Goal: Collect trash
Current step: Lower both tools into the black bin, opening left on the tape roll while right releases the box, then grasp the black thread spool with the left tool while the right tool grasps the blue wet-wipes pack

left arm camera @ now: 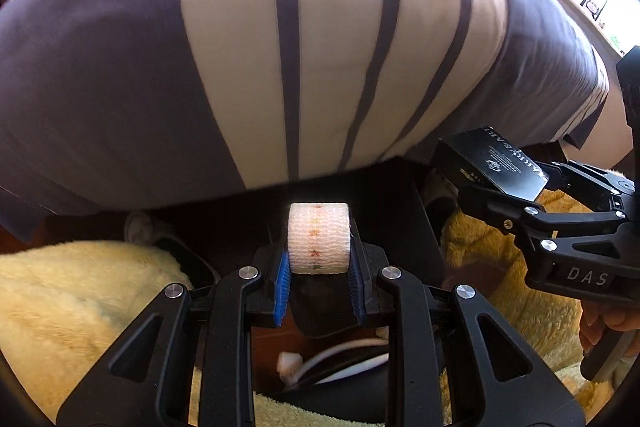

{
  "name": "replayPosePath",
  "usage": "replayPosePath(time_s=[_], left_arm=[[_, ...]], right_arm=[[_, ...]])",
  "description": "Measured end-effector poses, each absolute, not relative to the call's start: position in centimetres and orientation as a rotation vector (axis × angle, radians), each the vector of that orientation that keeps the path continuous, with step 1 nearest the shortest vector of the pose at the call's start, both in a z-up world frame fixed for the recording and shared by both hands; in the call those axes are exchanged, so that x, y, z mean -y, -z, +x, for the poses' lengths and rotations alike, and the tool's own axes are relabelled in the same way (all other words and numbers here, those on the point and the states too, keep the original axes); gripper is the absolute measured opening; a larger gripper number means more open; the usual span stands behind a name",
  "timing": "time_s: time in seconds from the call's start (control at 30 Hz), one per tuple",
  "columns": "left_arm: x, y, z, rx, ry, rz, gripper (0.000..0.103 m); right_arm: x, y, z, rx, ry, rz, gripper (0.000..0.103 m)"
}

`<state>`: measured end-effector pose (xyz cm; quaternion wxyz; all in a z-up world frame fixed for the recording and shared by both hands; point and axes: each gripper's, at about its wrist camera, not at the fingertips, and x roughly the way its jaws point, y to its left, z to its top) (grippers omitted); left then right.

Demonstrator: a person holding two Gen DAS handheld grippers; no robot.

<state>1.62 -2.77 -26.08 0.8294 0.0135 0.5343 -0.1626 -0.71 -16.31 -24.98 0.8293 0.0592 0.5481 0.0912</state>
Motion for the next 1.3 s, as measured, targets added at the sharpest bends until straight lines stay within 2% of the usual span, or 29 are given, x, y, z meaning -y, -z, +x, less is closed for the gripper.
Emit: replayPosePath(time_s=[0.4, 0.43, 0.5, 0.6, 1.0, 1.3], left_arm=[[4.7, 29.5, 2.4, -1.279, 0.424, 0.042, 0.024], [4.6, 29.6, 2.4, -1.286, 0.425, 0.036, 0.025], [4.6, 29.9, 2.8, -1.290, 0.419, 0.036, 0.042], [4.7, 29.7, 2.9, -1.288, 0.415, 0.031, 0.052], [3.4, 28.3, 3.0, -1.230, 0.362, 0.042, 0.059], [2.1, 22.5, 3.3, -1.069, 0.300, 0.090, 0.068]], right_arm=[[16.4, 26.8, 1.3, -1.241, -0.194, 0.173, 0.074], [16.4, 26.9, 1.5, -1.242, -0.196, 0.174, 0.074], [16.2, 26.8, 1.8, -1.243, -0.200, 0.176, 0.075], [16.3, 27.0, 2.0, -1.241, -0.199, 0.180, 0.082], [17.9, 24.1, 1.7, -1.148, -0.161, 0.203, 0.082], [20.2, 18.1, 1.4, -0.982, -0.104, 0.158, 0.082]])
